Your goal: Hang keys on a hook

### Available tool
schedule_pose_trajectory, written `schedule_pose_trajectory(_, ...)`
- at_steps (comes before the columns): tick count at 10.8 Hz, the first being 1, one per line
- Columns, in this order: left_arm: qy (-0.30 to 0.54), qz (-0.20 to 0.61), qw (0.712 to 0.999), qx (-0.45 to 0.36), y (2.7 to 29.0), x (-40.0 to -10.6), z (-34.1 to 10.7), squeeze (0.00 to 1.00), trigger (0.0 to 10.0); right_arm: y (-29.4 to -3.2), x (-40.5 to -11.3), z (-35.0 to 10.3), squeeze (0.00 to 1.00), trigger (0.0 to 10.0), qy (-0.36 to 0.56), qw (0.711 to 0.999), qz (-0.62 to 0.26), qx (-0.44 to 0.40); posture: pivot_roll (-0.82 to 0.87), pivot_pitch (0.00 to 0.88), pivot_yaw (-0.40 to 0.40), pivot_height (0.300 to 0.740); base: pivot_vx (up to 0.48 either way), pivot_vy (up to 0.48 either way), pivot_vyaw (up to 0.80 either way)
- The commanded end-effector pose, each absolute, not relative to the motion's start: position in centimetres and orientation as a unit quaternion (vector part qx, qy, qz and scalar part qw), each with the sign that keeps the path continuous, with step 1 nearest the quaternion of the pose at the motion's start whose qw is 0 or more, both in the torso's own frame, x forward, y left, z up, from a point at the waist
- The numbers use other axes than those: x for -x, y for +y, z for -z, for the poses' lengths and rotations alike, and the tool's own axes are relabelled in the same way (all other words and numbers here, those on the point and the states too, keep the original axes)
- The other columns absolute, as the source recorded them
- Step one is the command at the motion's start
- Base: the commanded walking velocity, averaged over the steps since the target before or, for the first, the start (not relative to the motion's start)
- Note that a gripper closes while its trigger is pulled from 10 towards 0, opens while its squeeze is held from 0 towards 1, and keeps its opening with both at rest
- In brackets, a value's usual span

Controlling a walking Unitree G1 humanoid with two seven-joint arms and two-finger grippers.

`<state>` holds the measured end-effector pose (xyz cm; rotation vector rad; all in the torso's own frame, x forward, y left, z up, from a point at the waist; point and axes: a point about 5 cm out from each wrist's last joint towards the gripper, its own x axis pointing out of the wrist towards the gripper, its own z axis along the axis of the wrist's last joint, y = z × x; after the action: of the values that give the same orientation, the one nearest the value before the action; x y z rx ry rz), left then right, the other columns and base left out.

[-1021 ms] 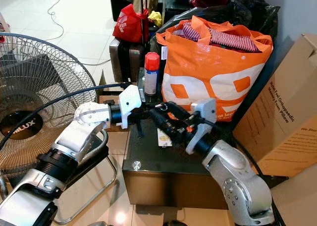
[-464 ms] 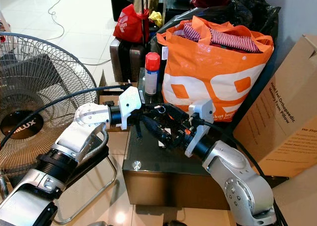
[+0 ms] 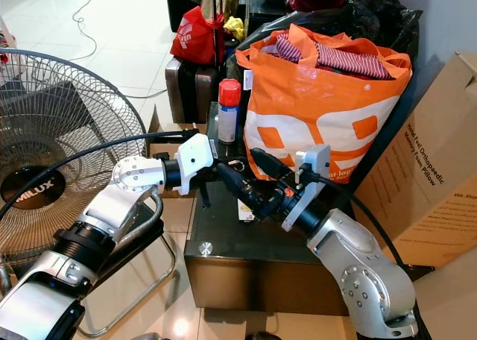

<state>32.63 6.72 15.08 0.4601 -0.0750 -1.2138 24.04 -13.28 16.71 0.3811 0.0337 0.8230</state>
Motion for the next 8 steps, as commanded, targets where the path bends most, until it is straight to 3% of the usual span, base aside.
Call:
schedule_pose_trajectory(1,-0.046,0.567,0.789,-0.233,6.4,-32.8,-15.6,0.0,0.0,-13.3,-24.1,-17.2,1.0,10.0,0.017,0.902,-0.396,-0.173,-0.12,0.0,-0.046,0.74,0.0,0.0,0.0)
schedule_pose_trajectory(4,-0.066,0.588,0.767,-0.248,5.9,-32.7,-16.4,0.0,0.0,-13.2,-25.2,-14.8,1.0,10.0,0.079,0.925,-0.351,-0.124,-0.11,0.0,-0.044,0.74,0.0,0.0,0.0)
schedule_pose_trajectory(8,-0.076,0.602,0.751,-0.26,5.5,-32.7,-16.7,0.0,0.0,-12.6,-25.9,-14.2,1.0,10.0,0.094,0.93,-0.332,-0.127,-0.11,0.0,-0.044,0.74,0.0,0.0,0.0)
